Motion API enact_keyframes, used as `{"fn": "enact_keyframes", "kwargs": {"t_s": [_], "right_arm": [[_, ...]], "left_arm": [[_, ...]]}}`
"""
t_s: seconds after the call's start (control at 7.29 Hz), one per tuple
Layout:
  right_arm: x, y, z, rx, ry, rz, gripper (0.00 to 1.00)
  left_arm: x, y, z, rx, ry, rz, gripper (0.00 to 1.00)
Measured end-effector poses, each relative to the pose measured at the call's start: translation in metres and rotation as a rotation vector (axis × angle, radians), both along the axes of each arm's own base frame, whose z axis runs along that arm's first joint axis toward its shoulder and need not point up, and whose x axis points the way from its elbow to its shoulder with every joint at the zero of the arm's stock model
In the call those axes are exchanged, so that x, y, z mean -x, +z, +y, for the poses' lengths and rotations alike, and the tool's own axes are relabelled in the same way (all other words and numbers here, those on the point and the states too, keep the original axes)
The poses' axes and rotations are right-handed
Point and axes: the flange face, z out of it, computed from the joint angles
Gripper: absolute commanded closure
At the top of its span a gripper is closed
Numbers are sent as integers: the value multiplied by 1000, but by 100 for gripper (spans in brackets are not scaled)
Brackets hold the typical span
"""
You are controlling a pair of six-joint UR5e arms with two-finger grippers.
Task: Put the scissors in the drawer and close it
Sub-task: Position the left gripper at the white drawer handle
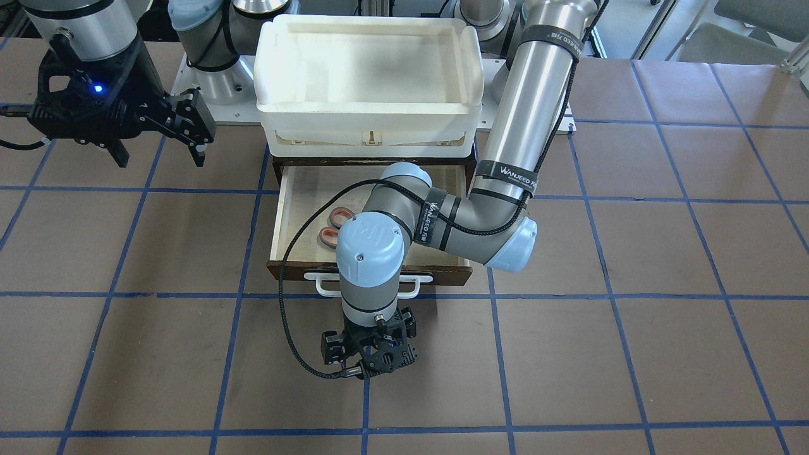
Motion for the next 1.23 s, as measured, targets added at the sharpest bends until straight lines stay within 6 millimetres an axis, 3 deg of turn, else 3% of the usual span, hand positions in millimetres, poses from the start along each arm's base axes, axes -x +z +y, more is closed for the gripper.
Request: {"fn": "enact_keyframes", "kwargs": {"t_s": [0.41, 0.69, 1.23], "right_arm": [[-9, 10, -1, 4, -89, -61, 0], [-9, 8, 1, -24, -86, -52, 0], [-9, 5, 2, -34, -61, -47, 0]], "left_arm": [[6, -12, 8, -124, -209, 28, 0], [5, -19, 15, -206, -245, 27, 0], [10, 8, 16, -252, -239, 41, 0]]}}
